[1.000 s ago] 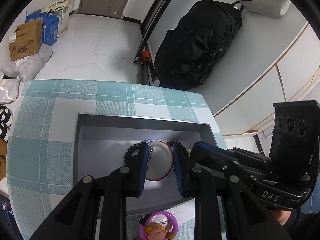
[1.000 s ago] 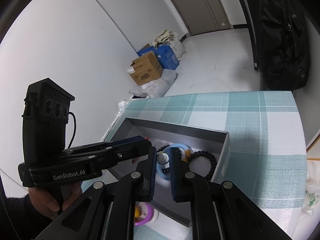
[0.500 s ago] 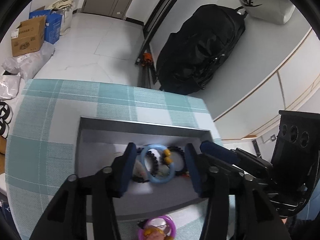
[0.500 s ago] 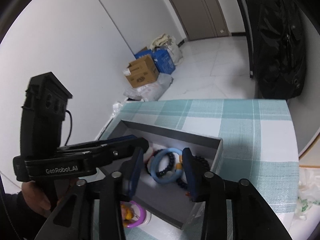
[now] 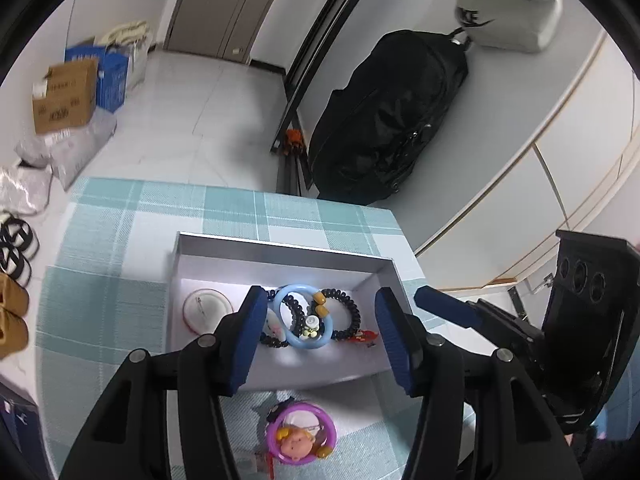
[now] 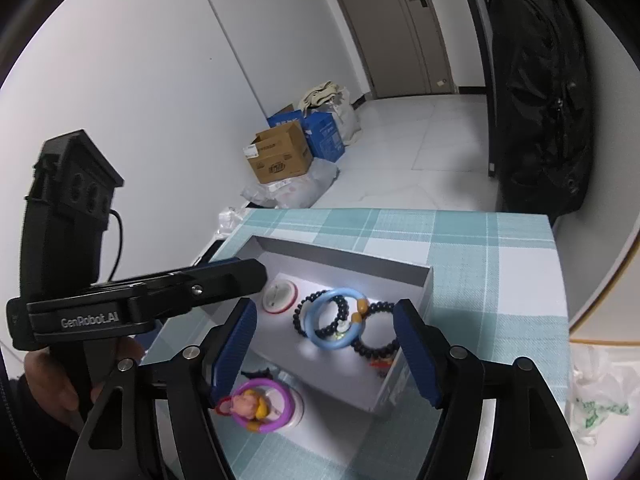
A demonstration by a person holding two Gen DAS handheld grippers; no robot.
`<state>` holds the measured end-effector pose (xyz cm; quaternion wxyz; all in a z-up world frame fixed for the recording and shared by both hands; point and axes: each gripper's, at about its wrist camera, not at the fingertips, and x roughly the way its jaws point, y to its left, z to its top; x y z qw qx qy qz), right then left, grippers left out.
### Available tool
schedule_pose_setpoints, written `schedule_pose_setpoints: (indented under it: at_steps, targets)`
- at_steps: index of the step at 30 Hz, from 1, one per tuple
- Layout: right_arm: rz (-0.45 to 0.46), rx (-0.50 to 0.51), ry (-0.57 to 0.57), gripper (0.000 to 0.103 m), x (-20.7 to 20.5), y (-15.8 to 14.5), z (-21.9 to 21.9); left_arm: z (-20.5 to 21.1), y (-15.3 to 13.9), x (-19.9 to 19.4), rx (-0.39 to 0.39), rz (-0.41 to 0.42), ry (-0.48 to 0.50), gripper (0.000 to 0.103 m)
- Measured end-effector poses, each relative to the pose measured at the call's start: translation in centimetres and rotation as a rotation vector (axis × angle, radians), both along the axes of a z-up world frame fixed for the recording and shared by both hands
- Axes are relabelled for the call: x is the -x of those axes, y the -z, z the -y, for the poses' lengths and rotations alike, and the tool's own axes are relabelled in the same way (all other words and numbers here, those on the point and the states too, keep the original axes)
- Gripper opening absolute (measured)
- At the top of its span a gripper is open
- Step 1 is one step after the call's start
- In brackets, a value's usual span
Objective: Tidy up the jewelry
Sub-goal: 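Carry both items over the silver box and open both grippers to drop them, then move both grippers back toward the pink-ringed doll toy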
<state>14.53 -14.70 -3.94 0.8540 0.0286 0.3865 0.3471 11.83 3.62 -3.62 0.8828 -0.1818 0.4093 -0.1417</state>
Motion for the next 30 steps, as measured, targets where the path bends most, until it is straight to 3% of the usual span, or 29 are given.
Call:
schedule_pose_setpoints:
  at_steps: [4, 10, 17, 21, 30]
  targets:
    - [0.026, -0.005, 0.004, 0.078, 1.1, -0.6, 0.2, -0.2, -0.4, 1.6, -0.034, 0.026, -0.019, 0.057]
    - [0.047, 0.02, 0.029, 0.082, 2.2, -0.7, 0.2, -1.7, -0.9, 3.3, -0.023, 0.036, -0.077, 0.058]
    - [0.05, 0.017, 0.043, 0.091, 3.4, -0.7, 0.7, -3.6, 0.2, 5.3, -0.052, 0.0, -0.151, 0.066]
    - [0.035, 0.034, 0.052, 0.097, 4.1, -0.2, 0.7, -3.5, 1.3, 5.9, -0.148, -0.04, -0.157, 0.069]
    - [-0.007, 0.044, 0.073, 0.098, 5.7, 1.1, 1.2, -2.7, 4.3, 6.5, -0.196, -0.151, -0.062, 0.07]
